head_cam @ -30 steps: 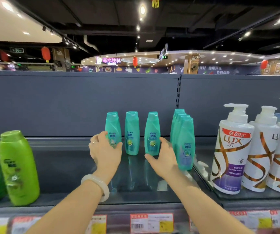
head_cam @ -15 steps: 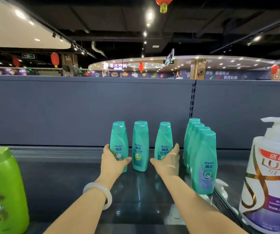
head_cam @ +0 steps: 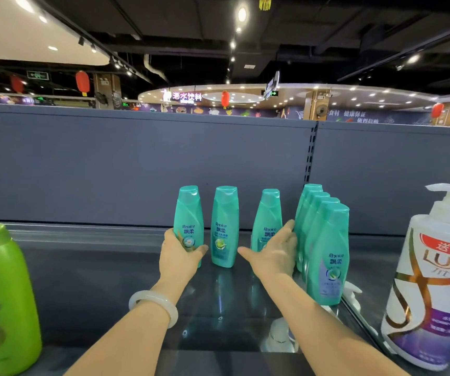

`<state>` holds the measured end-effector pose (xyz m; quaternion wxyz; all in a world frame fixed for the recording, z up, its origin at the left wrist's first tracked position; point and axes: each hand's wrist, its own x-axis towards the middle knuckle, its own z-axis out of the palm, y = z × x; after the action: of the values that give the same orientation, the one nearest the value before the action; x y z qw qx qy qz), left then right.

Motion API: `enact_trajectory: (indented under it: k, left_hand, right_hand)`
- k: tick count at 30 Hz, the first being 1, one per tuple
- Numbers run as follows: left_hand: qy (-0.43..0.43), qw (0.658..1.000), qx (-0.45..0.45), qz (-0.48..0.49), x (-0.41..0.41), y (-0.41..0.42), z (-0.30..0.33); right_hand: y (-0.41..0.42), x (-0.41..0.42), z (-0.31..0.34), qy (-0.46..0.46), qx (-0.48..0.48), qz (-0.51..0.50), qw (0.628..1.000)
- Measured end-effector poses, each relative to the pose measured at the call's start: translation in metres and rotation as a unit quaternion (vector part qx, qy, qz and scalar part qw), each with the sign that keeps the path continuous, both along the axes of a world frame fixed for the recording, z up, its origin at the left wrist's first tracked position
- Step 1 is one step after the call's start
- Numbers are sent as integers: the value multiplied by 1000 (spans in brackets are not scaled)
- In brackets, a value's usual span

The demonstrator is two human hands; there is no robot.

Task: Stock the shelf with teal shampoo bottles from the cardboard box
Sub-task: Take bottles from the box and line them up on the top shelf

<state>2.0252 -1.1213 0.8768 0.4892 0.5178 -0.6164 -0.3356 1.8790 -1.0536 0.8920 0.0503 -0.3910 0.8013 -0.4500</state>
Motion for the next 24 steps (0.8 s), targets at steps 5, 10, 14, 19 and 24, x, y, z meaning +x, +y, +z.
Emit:
enact_trajectory:
  k: [5, 10, 14, 19, 24]
  left_hand:
    - [12, 1000, -4, 6, -1, -1, -1]
    - [9, 1000, -9, 6, 1, -2, 0]
    - [10, 1000, -11, -1, 3, -4, -2]
    - [14, 1000, -4, -10, 2, -7, -3]
    - [7, 1000, -4, -25, 1, -7, -2]
  right_hand:
    - [7, 36, 7, 84, -75, 93, 989]
    - [-29, 58, -8, -108, -28, 94, 989]
    - [-43, 55, -15, -153, -22, 74, 985]
    - [-39, 44, -11, -95, 19, 88, 991]
    - [-29, 34, -6, -84, 42, 96, 991]
